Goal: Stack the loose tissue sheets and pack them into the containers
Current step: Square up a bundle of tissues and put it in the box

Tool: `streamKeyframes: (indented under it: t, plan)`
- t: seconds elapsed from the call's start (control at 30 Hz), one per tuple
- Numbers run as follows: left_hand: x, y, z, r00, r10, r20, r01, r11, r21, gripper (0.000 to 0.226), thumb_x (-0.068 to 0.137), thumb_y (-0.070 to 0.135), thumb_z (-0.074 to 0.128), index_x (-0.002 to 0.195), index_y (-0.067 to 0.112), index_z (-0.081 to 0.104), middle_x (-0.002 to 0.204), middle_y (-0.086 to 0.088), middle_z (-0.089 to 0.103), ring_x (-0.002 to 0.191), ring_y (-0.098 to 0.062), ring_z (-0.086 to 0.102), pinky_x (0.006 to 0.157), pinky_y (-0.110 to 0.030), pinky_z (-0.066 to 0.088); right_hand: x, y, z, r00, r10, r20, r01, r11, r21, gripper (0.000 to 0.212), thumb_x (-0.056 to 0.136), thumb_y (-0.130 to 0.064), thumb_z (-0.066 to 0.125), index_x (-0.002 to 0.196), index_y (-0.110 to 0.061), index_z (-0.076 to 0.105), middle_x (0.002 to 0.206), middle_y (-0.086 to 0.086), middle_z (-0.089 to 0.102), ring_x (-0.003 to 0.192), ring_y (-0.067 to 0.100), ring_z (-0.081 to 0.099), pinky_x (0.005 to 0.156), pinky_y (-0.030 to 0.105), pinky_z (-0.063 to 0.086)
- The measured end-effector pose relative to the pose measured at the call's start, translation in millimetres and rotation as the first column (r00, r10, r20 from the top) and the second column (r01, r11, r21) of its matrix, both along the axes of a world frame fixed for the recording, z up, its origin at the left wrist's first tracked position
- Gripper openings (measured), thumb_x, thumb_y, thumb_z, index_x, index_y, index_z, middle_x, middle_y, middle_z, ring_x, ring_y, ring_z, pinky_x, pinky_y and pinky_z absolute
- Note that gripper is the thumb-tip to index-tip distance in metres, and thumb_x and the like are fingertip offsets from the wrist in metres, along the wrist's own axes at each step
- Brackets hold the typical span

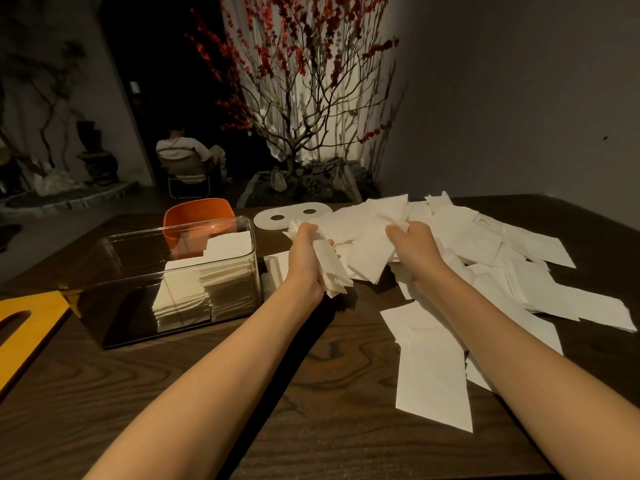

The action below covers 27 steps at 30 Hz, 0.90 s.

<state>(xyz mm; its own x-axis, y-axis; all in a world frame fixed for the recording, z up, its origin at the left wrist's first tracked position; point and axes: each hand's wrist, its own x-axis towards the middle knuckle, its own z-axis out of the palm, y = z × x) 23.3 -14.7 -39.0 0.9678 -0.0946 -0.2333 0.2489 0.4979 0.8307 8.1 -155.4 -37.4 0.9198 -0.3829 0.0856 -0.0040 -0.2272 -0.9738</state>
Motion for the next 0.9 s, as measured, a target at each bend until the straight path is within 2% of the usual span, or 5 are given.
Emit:
streamKeyframes:
  t: [0.17, 0.37, 0.53, 0.63, 0.9]
  plan:
    - [5, -2, -6, 0.961, 0.044, 0.273, -0.154, 0.905, 0.396, 0.031, 0.094, 0.032, 0.052, 0.118, 0.019, 0.039, 0.116, -0.008, 0.059, 0.103, -0.021, 0.057, 0.073, -0.03, 0.046, -5, 4, 4, 0.998, 0.047, -0.05, -0.053, 0.99, -0.127, 0.018, 0.099, -0.02, 0.043, 0.112, -0.008, 0.046, 0.1, 0.002, 0.052, 0.094, 0.017, 0.049, 0.056, 0.021, 0.035]
    - [0, -19, -12, 0.946, -0.15, 0.288, -0.064, 0.785, 0.617, 0.083, 0.082, 0.059, 0.062, 0.145, 0.015, 0.03, 0.134, -0.001, 0.047, 0.114, -0.018, 0.052, 0.083, -0.03, 0.042, -9, 17, 7, 0.972, 0.213, -0.097, -0.221, 0.972, -0.078, 0.04, 0.102, -0.041, 0.036, 0.118, -0.009, 0.056, 0.103, 0.005, 0.063, 0.092, 0.018, 0.061, 0.074, 0.028, 0.054]
    - [-16, -14, 2, 0.98, -0.189, 0.067, 0.184, 0.98, 0.074, 0.032, 0.094, 0.041, 0.058, 0.096, 0.009, 0.063, 0.084, -0.007, 0.072, 0.079, -0.02, 0.067, 0.071, -0.036, 0.052, -7, 17, 6, 0.902, 0.417, -0.115, -0.401, 0.906, 0.138, 0.07, 0.093, -0.067, 0.02, 0.102, -0.016, 0.068, 0.101, 0.004, 0.068, 0.096, 0.021, 0.064, 0.087, 0.038, 0.053]
    - [-18, -9, 5, 0.974, -0.219, -0.063, 0.206, 0.964, -0.167, 0.042, 0.095, 0.044, 0.054, 0.093, 0.002, 0.056, 0.098, -0.019, 0.063, 0.093, -0.038, 0.06, 0.083, -0.051, 0.045, -6, 14, 6, 0.879, 0.457, -0.137, -0.458, 0.889, 0.026, 0.053, 0.097, -0.058, 0.032, 0.111, -0.02, 0.065, 0.115, 0.004, 0.063, 0.105, 0.02, 0.061, 0.093, 0.035, 0.051]
    - [-23, -5, 11, 0.957, -0.285, -0.05, 0.266, 0.935, -0.234, 0.046, 0.091, 0.043, 0.06, 0.113, 0.003, 0.055, 0.1, -0.022, 0.065, 0.096, -0.037, 0.062, 0.081, -0.05, 0.048, -10, 14, 8, 0.858, 0.482, -0.176, -0.513, 0.816, -0.266, 0.02, 0.097, -0.033, 0.051, 0.11, -0.024, 0.062, 0.106, -0.005, 0.064, 0.1, 0.013, 0.06, 0.089, 0.031, 0.048]
